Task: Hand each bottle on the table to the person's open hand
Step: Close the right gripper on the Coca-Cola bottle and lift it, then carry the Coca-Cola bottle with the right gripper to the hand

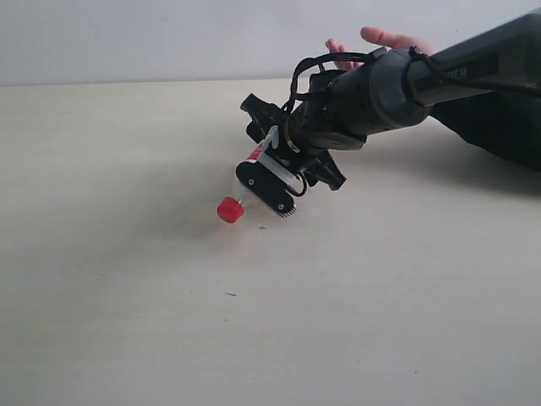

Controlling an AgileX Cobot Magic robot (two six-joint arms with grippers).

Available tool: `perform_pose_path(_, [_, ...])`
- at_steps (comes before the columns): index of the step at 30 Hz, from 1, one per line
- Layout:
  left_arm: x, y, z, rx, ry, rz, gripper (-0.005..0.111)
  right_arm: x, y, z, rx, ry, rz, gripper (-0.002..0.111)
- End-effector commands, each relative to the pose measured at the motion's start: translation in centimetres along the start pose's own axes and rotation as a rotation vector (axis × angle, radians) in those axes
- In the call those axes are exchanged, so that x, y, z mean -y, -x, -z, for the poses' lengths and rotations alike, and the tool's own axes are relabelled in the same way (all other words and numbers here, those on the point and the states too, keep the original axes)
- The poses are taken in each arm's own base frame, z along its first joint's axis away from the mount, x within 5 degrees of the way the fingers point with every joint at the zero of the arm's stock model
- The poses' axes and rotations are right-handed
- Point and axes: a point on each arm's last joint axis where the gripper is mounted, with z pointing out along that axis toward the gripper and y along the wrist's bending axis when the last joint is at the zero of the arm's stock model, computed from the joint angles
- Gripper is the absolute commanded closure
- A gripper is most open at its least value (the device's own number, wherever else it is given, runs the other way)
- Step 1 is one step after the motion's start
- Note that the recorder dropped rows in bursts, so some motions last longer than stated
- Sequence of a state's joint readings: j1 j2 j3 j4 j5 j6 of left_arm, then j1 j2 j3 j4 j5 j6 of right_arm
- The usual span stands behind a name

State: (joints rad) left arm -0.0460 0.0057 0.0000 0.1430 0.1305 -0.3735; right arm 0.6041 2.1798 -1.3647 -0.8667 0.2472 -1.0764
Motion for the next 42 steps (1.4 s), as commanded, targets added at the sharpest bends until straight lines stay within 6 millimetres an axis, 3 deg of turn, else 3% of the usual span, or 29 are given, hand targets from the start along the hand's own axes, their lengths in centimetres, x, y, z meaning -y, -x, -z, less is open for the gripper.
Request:
perform_pose_path(1, [0.0,0.1,0.0,0.009,-0.006,-0.004,0.107,0.0,0.1,-0.4,0.005,-0.005,0.002,0.039])
perform_pose_path(10, [0.0,0.1,0.0,0.009,-0.006,-0.004,0.107,-0.3,0.3,-0.8,0.009,0.006,0.006,0.041])
perform_pose_path(12, [0.0,0.1,0.0,0.009,-0.006,-0.004,0.107,-0.3,0.3,-0.8,0.009,0.006,0.006,0.05])
perform_pose_path(18, [0.0,0.1,0.0,0.009,-0.006,-0.004,0.107,-0.3,0.3,-0.8,0.008,0.008,0.004,0.092])
perform_pose_path(21, [0.0,0.1,0.0,0.009,-0.006,-0.004,0.107,-0.3,0.3,-0.8,0.008,0.008,0.004,0.102])
perform_pose_path(27, [0.0,0.1,0.0,0.009,-0.006,-0.004,0.107,0.1,0.1,-0.3,0.003,-0.007,0.002,0.103])
perform_pose_path(32, [0.0,0.1,0.0,0.009,-0.006,-0.004,0.107,1.3,-0.7,1.5,-0.014,-0.053,-0.022,0.103])
perform_pose_path(42, [0.0,0.1,0.0,0.009,-0.006,-0.004,0.107,3.5,-2.0,5.2,-0.038,-0.133,-0.234,0.108])
